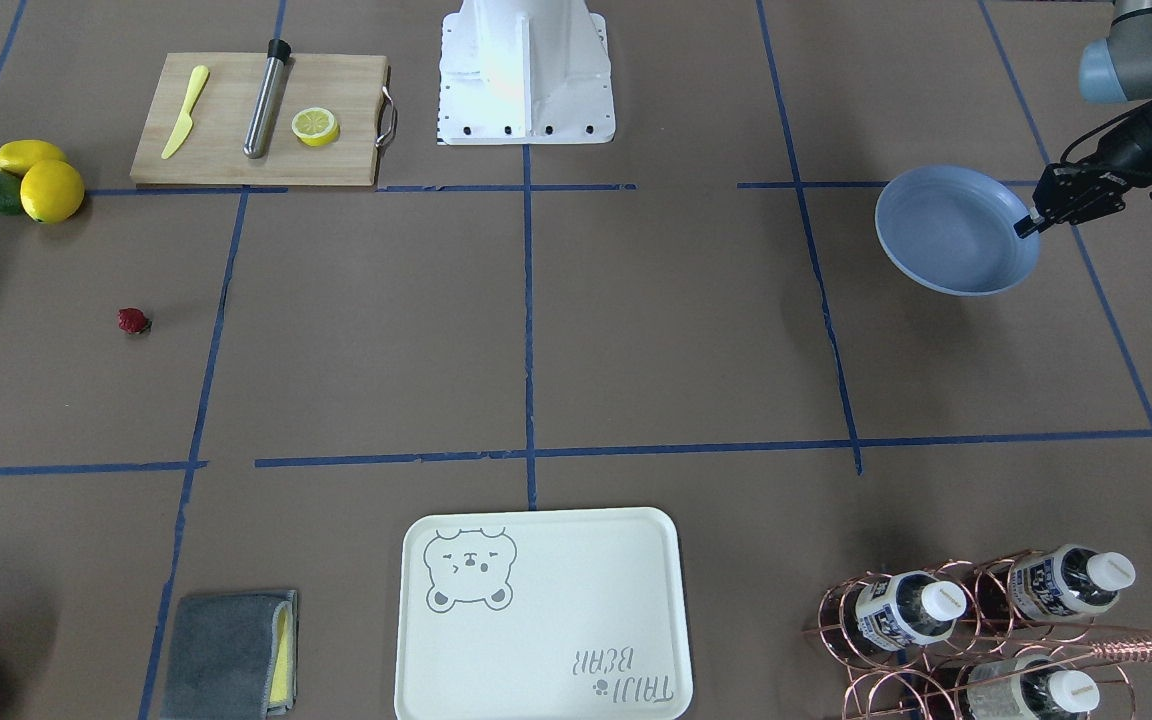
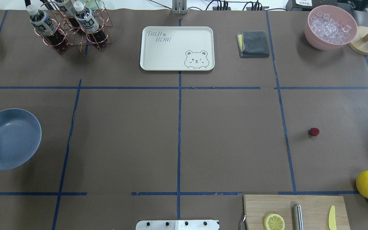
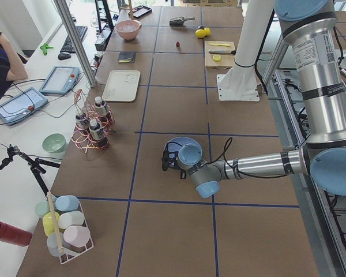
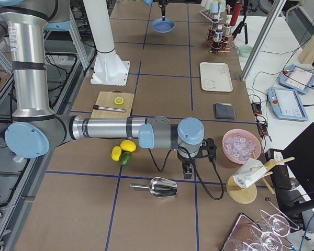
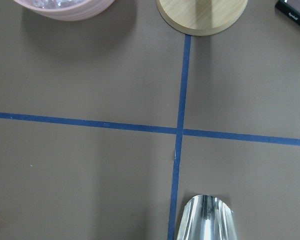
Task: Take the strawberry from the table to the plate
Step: 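Slide the plate to table center with left gripper while right arm moves in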
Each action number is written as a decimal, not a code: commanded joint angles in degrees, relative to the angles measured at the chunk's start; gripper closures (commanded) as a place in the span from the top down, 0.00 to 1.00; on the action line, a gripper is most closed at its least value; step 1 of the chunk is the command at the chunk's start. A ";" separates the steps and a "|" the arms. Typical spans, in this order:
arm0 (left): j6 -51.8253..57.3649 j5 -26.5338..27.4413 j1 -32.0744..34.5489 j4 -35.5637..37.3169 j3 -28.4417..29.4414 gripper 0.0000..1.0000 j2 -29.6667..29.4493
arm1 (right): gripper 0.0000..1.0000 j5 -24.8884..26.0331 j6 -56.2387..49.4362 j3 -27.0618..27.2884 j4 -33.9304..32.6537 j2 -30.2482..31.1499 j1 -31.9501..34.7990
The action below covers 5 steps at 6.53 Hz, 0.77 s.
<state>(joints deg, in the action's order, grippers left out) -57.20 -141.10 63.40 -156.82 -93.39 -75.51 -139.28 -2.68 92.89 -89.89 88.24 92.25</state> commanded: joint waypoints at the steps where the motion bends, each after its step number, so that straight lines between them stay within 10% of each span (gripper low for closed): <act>1: -10.23 0.38 -0.28 5.27 -1.18 0.00 -9.95 | 1.00 -0.38 1.53 1.76 -0.38 -2.01 -0.06; 5: -35.05 13.35 -15.66 21.36 -3.81 0.00 -32.51 | 1.00 -1.25 11.95 5.42 0.24 -1.32 -1.97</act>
<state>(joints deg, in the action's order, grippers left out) -87.31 -131.67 50.57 -143.98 -96.13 -100.47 -139.97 4.50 95.92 -89.69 86.90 91.54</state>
